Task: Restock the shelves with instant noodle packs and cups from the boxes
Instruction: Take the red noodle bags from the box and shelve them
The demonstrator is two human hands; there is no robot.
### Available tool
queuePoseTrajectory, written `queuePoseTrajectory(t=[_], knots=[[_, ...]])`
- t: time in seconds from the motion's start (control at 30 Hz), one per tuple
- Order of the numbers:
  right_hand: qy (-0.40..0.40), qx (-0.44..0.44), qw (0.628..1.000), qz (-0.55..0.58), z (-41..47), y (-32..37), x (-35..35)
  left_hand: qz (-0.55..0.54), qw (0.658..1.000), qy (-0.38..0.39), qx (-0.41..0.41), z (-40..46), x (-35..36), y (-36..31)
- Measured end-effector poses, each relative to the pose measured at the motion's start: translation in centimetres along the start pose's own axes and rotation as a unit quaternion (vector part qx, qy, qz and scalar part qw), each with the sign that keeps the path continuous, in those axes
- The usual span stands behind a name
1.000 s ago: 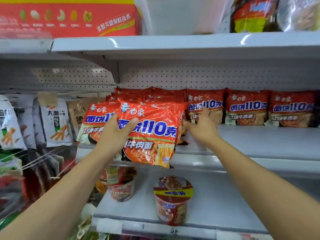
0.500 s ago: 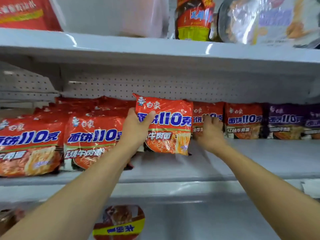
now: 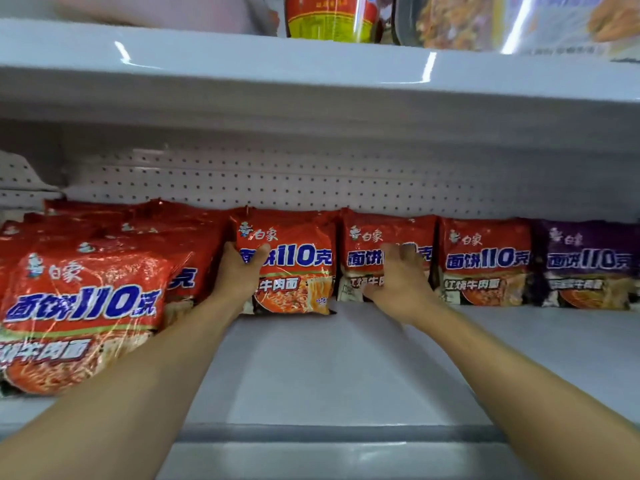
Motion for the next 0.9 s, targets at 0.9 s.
queuePoseTrajectory(t=[0.9], knots=[[0.013, 0.009, 1.0, -0.012, -5.4, 0.0, -1.7, 0.428, 0.894, 0.03, 0.128, -6.2, 1.2, -3.6]])
Point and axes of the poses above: each hand's wrist, its own z-axis towards the middle knuckle, its own x-axis out of the palm, y = z × x, the point moved 7 cm from there along z, towards the middle knuckle, and after that the axes turned 1 degree about -z, right-handed, at the moved point
